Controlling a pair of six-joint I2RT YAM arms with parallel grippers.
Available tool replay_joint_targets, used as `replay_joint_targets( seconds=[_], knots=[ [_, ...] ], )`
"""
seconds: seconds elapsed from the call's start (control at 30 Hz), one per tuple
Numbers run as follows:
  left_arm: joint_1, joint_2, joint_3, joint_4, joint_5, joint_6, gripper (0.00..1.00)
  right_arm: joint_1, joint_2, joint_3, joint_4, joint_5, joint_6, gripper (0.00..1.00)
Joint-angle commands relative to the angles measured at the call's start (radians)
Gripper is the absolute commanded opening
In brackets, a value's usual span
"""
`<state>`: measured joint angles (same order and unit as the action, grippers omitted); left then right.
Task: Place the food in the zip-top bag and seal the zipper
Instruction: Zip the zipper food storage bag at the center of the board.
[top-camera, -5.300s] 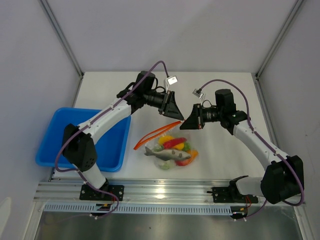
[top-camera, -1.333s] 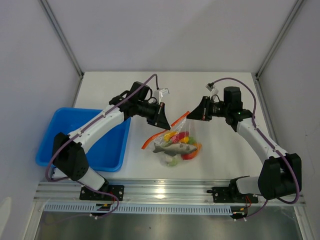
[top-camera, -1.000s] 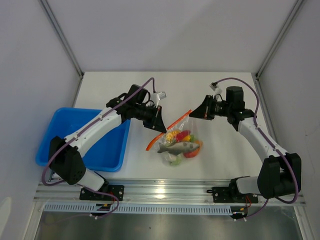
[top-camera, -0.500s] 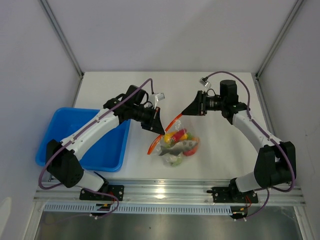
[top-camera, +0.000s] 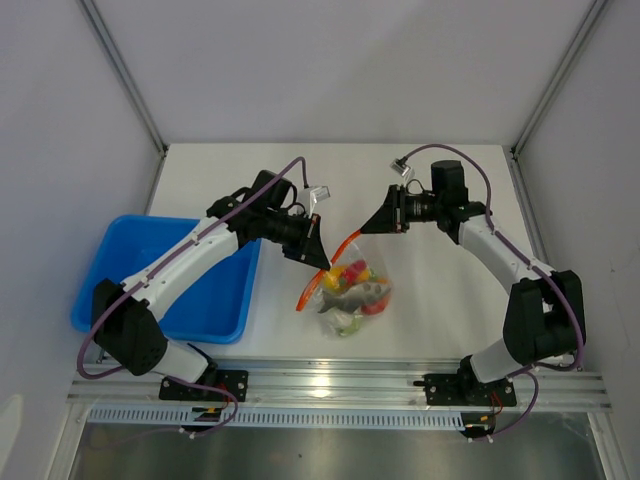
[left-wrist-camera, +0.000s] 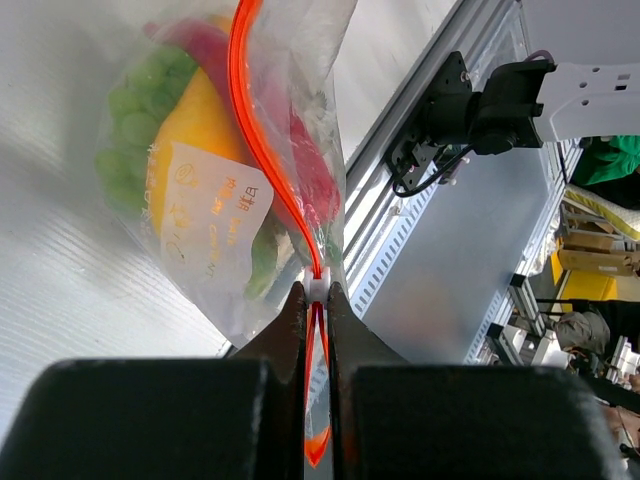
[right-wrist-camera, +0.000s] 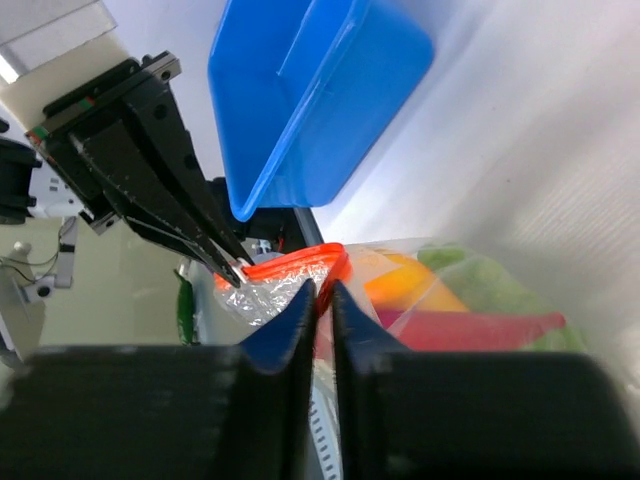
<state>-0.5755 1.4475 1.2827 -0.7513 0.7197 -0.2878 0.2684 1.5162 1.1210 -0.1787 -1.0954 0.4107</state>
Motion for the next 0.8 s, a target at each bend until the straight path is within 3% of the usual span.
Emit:
replay_joint_targets(
  seconds=[0.0, 0.07, 0.77],
  knots=[
    [0.003, -0.038, 0.021, 0.015, 0.038, 0.001, 0.00, 0.000, 0.010, 0.052, -0.037, 0.035, -0.035, 0.09],
    [0.003, -0.038, 0.017, 0.012, 0.038, -0.001, 0.01, -0.003, 0.010, 0.054, -0.042, 0.071, -0.032, 0.00],
    [0.005, -0.050, 0.001, -0.060, -0.037, -0.016, 0.01, -0.182, -0.004, 0.054, -0.165, 0.410, -0.018, 0.00]
  ],
)
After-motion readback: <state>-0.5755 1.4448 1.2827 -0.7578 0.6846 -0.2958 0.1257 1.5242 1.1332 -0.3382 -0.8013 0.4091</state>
